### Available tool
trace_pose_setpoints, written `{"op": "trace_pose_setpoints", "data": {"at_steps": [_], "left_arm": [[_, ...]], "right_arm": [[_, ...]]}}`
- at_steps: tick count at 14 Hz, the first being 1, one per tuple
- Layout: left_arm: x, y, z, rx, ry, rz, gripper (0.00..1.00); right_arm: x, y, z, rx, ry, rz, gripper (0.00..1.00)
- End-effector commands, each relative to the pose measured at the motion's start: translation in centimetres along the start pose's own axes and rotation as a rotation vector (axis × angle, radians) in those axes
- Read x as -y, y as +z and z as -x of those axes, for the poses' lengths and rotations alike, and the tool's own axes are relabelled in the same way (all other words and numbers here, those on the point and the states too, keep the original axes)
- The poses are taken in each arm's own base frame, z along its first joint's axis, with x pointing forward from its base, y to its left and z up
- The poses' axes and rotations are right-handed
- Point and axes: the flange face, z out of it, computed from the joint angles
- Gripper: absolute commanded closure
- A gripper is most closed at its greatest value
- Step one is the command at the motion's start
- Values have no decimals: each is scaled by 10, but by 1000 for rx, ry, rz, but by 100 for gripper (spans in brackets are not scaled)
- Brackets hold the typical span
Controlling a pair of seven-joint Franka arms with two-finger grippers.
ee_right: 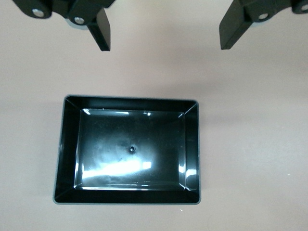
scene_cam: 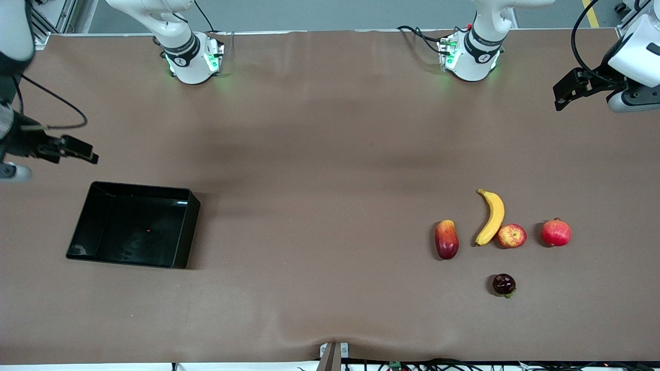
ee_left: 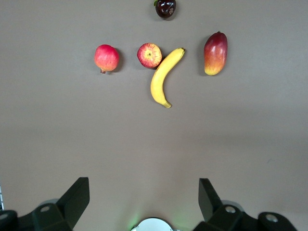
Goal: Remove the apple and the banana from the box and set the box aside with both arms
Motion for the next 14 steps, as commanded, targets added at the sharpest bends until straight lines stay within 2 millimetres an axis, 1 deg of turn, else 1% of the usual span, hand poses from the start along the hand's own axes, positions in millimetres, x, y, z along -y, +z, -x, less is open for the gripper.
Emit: {"op": "trace_pose_setpoints", "data": {"at_steps": [1,3,4,6,9,10,11,14], "left_arm": [[-2,-1,3,-13,-4,19,0],[-2,-2,2,-18,-4,18,0],[-2,-2,2,-18,-3,18,0],[-2,-3,3,-18,-3,18,0],[-2,-3,3,-18,-3,18,0],[-2,-3,3,-18,-3,18,0],[-2,-4,3,-19,-3,19,0],[-2,-4,2,-19,2,20,0]], "right_arm": [[2,-39,9,0,14,15,0],[7,-48,20,34,7,14,0],[9,-56,28,34,4,15,0],[11,-65,42,41,0,16,0],[31,-75,54,22,-36,79,0],[35,-76,60,17,-30,100,0],[35,-72,64,22,-19,101,0],[32,-67,60,14,-9,100,0]]}}
